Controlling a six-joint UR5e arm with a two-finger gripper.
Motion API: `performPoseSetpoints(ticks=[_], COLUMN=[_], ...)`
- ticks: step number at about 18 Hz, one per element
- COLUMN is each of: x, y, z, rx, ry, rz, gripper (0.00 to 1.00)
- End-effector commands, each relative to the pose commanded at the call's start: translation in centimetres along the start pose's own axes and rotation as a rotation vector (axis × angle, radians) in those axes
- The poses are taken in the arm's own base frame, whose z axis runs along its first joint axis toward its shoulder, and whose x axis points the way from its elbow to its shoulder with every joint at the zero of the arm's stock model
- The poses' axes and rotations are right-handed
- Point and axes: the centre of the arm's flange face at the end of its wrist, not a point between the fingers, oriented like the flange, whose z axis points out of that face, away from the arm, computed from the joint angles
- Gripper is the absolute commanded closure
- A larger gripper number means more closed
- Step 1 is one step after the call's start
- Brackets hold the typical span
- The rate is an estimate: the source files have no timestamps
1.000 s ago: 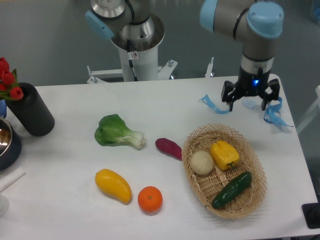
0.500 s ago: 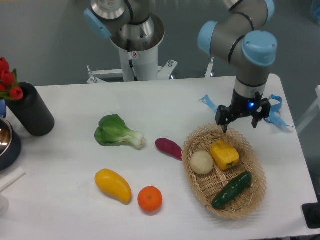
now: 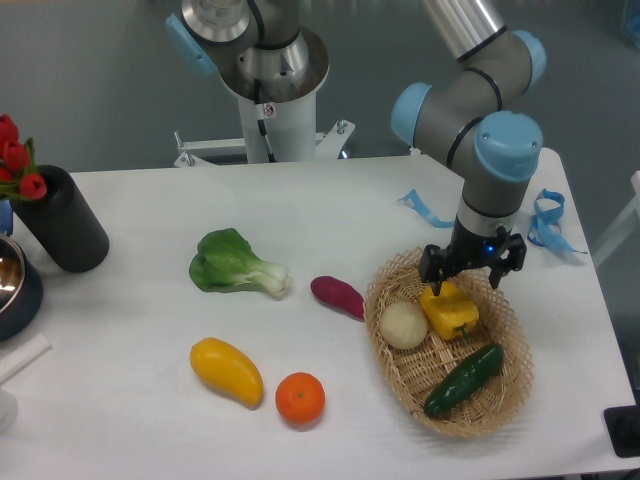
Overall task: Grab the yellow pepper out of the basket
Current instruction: 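Lower the open gripper over the yellow bell pepper in the basket, then close the gripper around the yellow bell pepper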
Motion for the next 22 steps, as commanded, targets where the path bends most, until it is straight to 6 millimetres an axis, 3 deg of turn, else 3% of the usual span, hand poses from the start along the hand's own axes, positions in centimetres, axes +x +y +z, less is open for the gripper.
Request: performPoseSetpoints(ticks=[6, 22], x=[0.3, 0.5], y=[-0.9, -0.1], z=[1.1, 2.8], rx=[0.0, -0.035], ry=[0.003, 0.014], rz=[-0.002, -0.01], gripper=[0.0, 0.0])
